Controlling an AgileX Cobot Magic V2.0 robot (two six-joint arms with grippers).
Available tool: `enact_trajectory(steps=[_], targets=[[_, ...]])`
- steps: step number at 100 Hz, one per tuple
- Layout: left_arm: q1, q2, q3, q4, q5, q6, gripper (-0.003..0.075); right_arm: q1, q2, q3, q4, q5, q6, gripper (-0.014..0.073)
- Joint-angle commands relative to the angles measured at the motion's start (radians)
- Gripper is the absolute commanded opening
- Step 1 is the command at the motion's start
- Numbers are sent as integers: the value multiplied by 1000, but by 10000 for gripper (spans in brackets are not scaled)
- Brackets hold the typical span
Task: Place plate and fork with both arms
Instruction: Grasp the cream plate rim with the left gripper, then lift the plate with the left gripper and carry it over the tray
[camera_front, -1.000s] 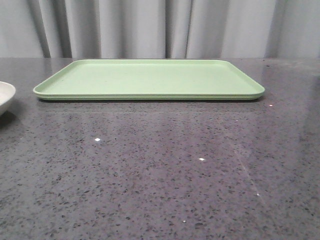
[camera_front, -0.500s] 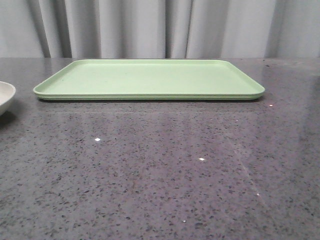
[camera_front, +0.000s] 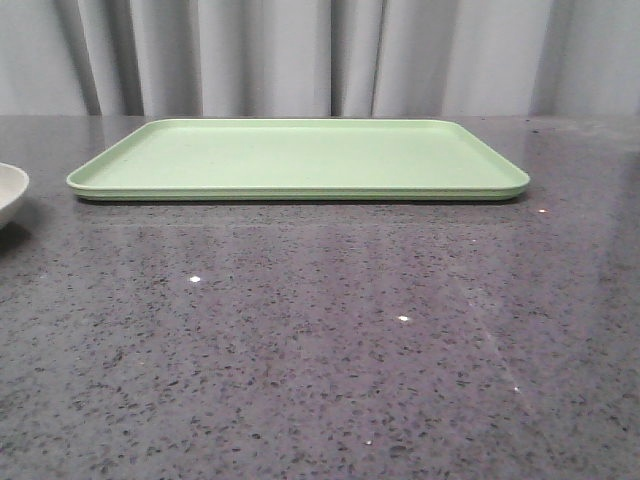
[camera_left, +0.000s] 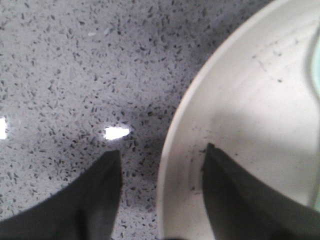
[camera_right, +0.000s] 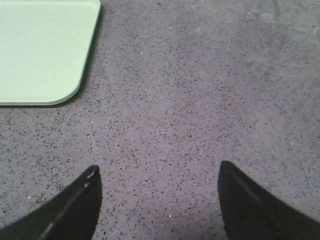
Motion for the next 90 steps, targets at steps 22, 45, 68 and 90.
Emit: enact_trajectory(steps=[22, 45, 68, 90], targets=[[3, -24, -30, -3, -8, 3, -13, -5, 8, -37, -6, -76, -11, 500], [3, -24, -30, -66, 22, 71, -20, -5, 8, -37, -6, -76, -11, 500], [37, -24, -31, -274, 81, 244, -20, -5, 8, -37, -6, -76, -11, 500], [102, -100, -37, -407, 90, 303, -20, -5, 8, -37, -6, -76, -11, 500]])
